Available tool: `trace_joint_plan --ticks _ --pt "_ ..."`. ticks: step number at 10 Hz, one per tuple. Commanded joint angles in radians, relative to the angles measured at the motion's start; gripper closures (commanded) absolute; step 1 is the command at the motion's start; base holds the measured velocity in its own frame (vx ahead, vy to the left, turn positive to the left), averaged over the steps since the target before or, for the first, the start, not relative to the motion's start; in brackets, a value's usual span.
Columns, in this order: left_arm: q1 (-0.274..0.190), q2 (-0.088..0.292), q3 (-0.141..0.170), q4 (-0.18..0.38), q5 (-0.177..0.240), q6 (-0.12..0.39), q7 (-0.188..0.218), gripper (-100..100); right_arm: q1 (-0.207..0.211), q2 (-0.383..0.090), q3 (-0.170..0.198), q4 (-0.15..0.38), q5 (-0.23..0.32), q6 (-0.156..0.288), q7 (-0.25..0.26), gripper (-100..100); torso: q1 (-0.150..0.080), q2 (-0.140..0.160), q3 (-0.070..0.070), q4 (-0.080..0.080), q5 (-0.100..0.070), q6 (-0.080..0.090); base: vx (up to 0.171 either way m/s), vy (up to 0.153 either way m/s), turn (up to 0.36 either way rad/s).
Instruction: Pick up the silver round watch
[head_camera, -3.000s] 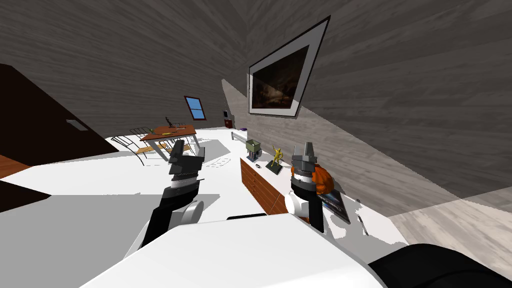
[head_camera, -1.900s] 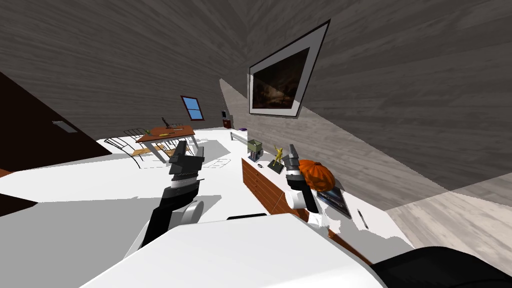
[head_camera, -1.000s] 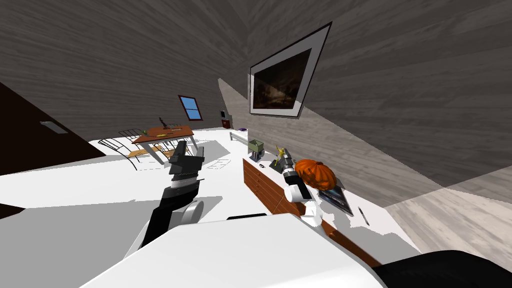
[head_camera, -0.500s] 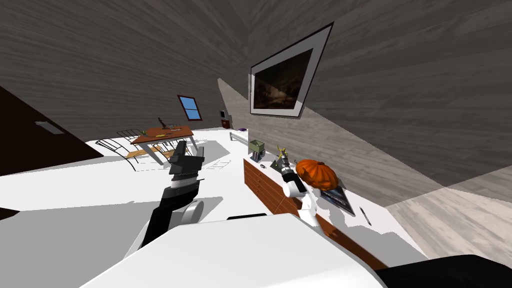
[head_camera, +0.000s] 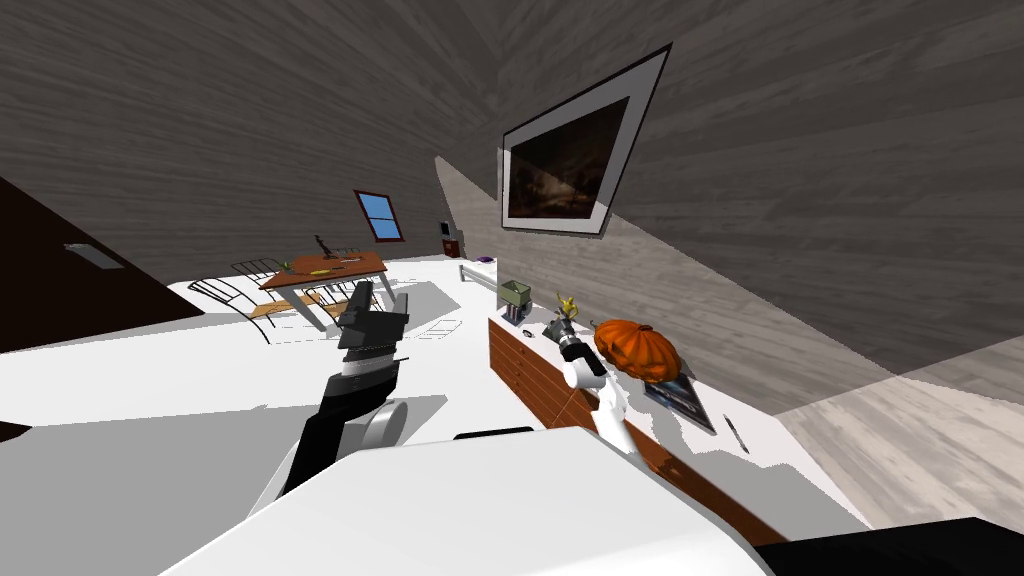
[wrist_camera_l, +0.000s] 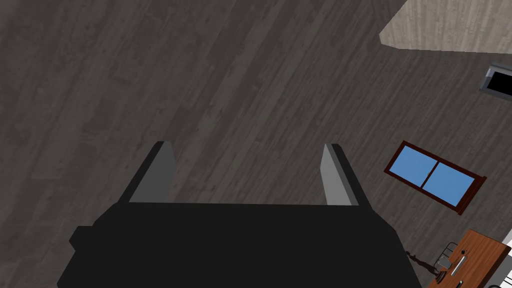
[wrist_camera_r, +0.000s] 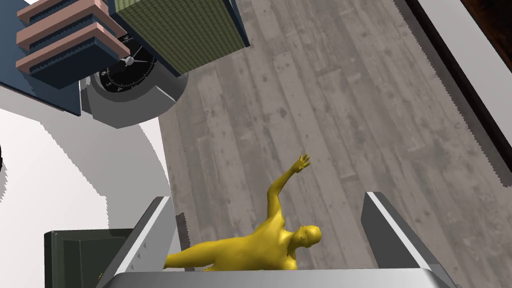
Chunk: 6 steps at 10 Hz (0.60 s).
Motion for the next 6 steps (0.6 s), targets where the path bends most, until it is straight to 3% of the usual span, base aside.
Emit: trace_joint_plan --ticks 1,2,5,6 --pt "0.0 0.0 0.0 0.0 0.0 0.0 0.0 0 -0.008 -0.003 -0.002 0.017 -0.014 0.041 -0.022 -100 0.0 0.0 0.0 0.0 0.0 0.0 0.024 0.022 0.001" --pt "0.0 0.0 0.0 0.0 0.0 0.0 0.0 0 -0.031 -0.007 -0.005 0.06 -0.041 0.074 -0.06 -100 0.0 0.0 0.0 0.0 0.0 0.0 0.03 0.026 0.002" --pt "0.0 0.0 0.0 0.0 0.0 0.0 0.0 0 -0.055 -0.011 -0.008 0.103 -0.07 0.14 -0.099 -100 -0.001 0.0 0.0 0.0 0.0 0.0 0.026 0.02 0.003" --pt "0.0 0.0 0.0 0.0 0.0 0.0 0.0 0 -0.078 -0.016 -0.011 0.126 -0.099 0.189 -0.138 -100 -0.001 0.0 0.0 0.0 0.0 0.0 0.038 0.02 0.015"
